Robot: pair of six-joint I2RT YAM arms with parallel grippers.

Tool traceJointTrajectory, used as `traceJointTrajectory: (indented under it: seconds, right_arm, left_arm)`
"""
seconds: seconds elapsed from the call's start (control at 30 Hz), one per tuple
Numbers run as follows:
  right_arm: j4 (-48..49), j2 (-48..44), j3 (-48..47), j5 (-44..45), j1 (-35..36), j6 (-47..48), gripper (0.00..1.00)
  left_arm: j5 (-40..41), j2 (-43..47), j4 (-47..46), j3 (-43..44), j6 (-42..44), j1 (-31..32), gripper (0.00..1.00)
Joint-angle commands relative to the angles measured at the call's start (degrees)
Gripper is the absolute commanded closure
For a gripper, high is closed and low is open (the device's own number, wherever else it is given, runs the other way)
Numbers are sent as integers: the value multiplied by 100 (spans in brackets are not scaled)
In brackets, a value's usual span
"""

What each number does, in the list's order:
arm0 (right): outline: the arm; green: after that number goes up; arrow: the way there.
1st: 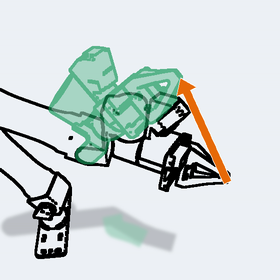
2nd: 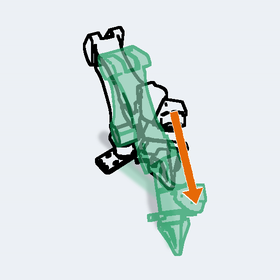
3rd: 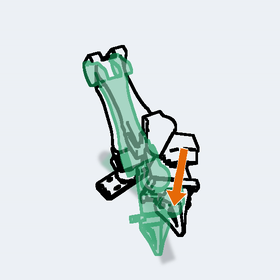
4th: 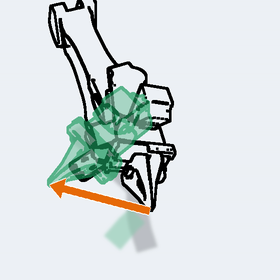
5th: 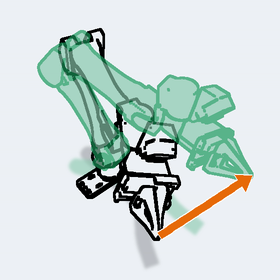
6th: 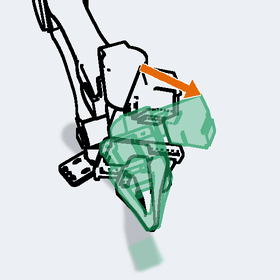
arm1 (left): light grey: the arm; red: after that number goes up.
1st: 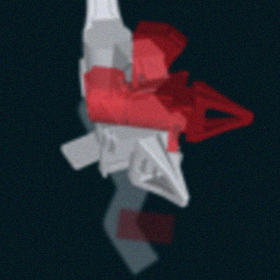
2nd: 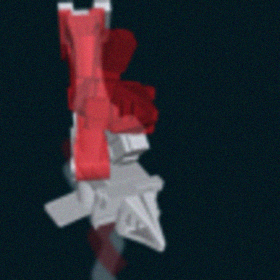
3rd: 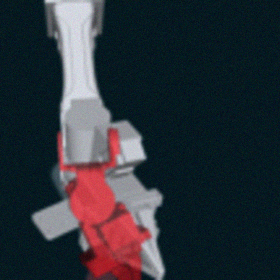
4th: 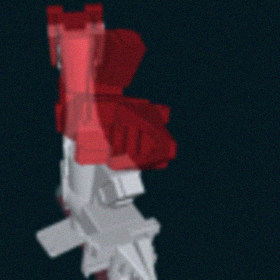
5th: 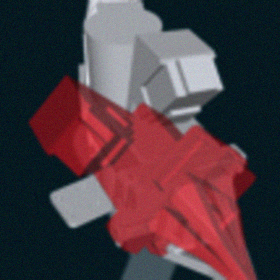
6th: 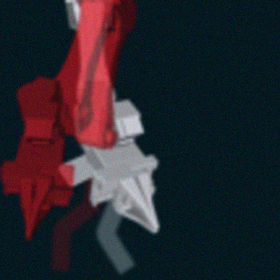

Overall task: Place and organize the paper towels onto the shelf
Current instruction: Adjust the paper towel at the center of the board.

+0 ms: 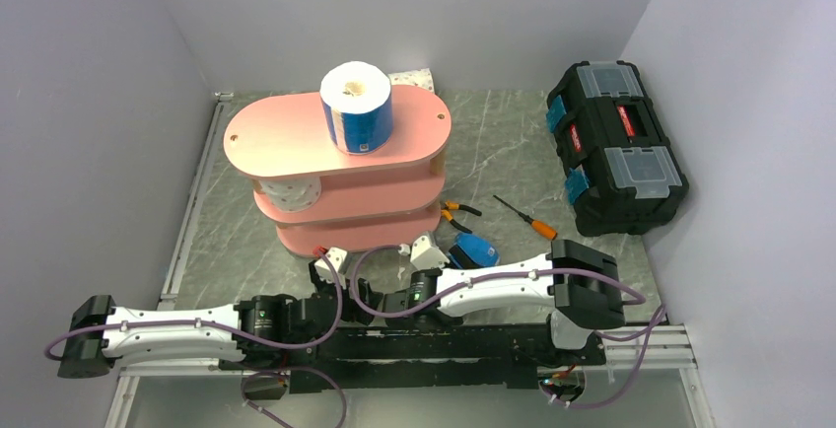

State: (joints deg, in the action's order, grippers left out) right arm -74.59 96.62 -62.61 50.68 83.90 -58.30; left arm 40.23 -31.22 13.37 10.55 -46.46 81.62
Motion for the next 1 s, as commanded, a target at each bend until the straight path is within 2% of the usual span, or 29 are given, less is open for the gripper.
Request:
traceJointTrajectory:
  seconds: [0.0, 0.07, 0.13, 0.3, 0.5, 0.7, 0.97]
  right_arm:
    - [229, -223, -11, 46, -34, 312, 37]
    - [279, -284, 14, 21, -39, 350, 48]
    - [244, -316, 5, 39, -32, 301, 66]
    - [149, -302, -80, 4, -19, 265, 77]
    - [-61, -592, -458, -55, 30, 268, 85]
    - [582, -1803, -388, -672, -175, 516, 85]
    - [2985, -4620, 1238, -2997, -1944, 1054, 85]
  left_arm:
    - [91, -12, -180, -27, -144, 35, 1]
    - [91, -7, -201, -36, -139, 35, 1]
    - [91, -20, -220, -40, -127, 32, 1]
    - [87, -100, -279, -29, -118, 36, 1]
    - [79, -166, -303, -12, -105, 31, 1]
    - [96, -152, -352, -40, -110, 37, 1]
    - [65, -235, -475, -35, -50, 38, 1]
